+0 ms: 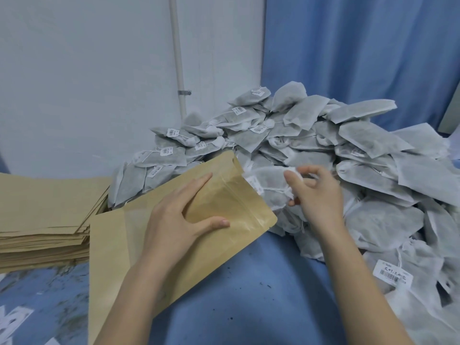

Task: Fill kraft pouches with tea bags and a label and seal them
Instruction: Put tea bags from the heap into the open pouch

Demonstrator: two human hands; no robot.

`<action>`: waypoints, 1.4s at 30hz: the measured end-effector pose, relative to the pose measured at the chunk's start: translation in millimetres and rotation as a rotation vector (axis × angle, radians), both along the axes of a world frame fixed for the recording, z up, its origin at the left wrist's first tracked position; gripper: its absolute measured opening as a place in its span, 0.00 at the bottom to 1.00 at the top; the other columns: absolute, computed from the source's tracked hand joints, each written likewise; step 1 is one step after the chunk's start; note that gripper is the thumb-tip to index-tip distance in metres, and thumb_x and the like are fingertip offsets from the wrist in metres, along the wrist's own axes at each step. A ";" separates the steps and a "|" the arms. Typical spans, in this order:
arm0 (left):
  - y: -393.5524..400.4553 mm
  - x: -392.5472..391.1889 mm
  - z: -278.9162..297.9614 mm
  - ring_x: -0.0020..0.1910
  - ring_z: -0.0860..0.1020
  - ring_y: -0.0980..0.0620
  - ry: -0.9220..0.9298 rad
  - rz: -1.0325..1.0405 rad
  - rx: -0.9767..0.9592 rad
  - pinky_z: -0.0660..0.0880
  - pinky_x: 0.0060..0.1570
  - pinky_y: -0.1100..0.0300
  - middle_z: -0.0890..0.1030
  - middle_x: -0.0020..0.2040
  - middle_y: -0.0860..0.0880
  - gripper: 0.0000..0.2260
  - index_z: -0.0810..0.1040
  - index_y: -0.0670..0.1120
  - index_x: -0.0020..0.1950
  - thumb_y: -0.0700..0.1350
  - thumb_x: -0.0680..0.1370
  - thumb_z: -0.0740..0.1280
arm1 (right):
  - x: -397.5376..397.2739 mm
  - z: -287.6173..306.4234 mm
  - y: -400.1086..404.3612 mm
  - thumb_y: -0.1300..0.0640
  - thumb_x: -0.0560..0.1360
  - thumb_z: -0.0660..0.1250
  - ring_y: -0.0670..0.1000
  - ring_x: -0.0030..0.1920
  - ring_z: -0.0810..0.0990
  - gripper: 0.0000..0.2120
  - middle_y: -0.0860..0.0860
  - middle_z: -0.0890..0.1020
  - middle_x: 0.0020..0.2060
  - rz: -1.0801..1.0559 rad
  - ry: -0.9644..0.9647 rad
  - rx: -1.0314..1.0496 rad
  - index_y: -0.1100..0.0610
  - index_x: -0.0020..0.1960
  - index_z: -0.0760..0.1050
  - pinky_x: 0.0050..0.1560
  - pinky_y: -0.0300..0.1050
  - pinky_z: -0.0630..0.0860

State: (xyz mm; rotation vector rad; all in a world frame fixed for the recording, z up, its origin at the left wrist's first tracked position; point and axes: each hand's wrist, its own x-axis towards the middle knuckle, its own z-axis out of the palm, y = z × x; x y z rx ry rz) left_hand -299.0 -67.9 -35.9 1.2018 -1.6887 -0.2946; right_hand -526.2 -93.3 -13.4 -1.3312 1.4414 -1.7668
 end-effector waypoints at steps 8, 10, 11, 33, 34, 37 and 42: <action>2.1 -12.0 -0.6 0.67 0.68 0.60 -0.116 -0.031 0.024 0.65 0.68 0.53 0.73 0.66 0.63 0.36 0.69 0.73 0.63 0.66 0.56 0.74 | 6.1 4.4 15.5 0.43 0.78 0.57 0.37 0.51 0.78 0.11 0.37 0.81 0.52 0.743 0.545 0.220 0.34 0.54 0.77 0.52 0.32 0.73; 1.7 -10.6 -1.2 0.67 0.68 0.61 -0.117 -0.019 0.022 0.65 0.68 0.52 0.73 0.66 0.63 0.36 0.69 0.73 0.63 0.66 0.56 0.74 | -1.9 3.2 12.3 0.43 0.76 0.61 0.42 0.51 0.78 0.10 0.44 0.80 0.54 0.545 0.537 0.127 0.32 0.55 0.75 0.53 0.39 0.73; 1.7 -9.7 -1.5 0.67 0.68 0.61 -0.111 -0.012 0.020 0.65 0.68 0.53 0.73 0.66 0.63 0.35 0.69 0.73 0.63 0.66 0.56 0.73 | -8.1 2.0 7.9 0.45 0.75 0.63 0.44 0.52 0.77 0.09 0.45 0.80 0.53 0.316 0.574 0.045 0.34 0.54 0.76 0.53 0.39 0.71; 2.9 -7.8 0.8 0.68 0.67 0.63 -0.072 -0.014 0.009 0.64 0.69 0.55 0.73 0.66 0.63 0.35 0.67 0.75 0.62 0.66 0.56 0.73 | 3.2 12.4 9.2 0.64 0.71 0.69 0.35 0.46 0.77 0.14 0.40 0.81 0.48 -0.412 0.133 -0.477 0.52 0.54 0.79 0.47 0.28 0.73; 3.0 -7.4 1.0 0.68 0.67 0.64 -0.069 -0.013 0.005 0.64 0.69 0.56 0.73 0.66 0.63 0.35 0.68 0.74 0.62 0.66 0.56 0.73 | 2.6 12.7 9.5 0.63 0.70 0.70 0.36 0.41 0.77 0.14 0.38 0.81 0.44 -0.327 -0.013 -0.422 0.49 0.53 0.79 0.45 0.28 0.73; 3.1 -6.5 1.3 0.67 0.67 0.66 -0.058 -0.014 -0.010 0.64 0.68 0.60 0.73 0.65 0.64 0.35 0.69 0.74 0.62 0.66 0.55 0.73 | -3.0 12.8 8.1 0.64 0.69 0.72 0.44 0.35 0.78 0.19 0.44 0.82 0.35 -0.033 -0.332 -0.214 0.47 0.54 0.75 0.41 0.39 0.77; 2.6 -4.9 0.7 0.67 0.68 0.63 -0.052 0.015 -0.027 0.64 0.69 0.58 0.73 0.65 0.63 0.35 0.69 0.74 0.62 0.65 0.56 0.74 | -4.7 8.6 3.7 0.68 0.68 0.72 0.44 0.32 0.81 0.22 0.50 0.82 0.35 0.156 -0.305 -0.012 0.53 0.58 0.74 0.31 0.34 0.76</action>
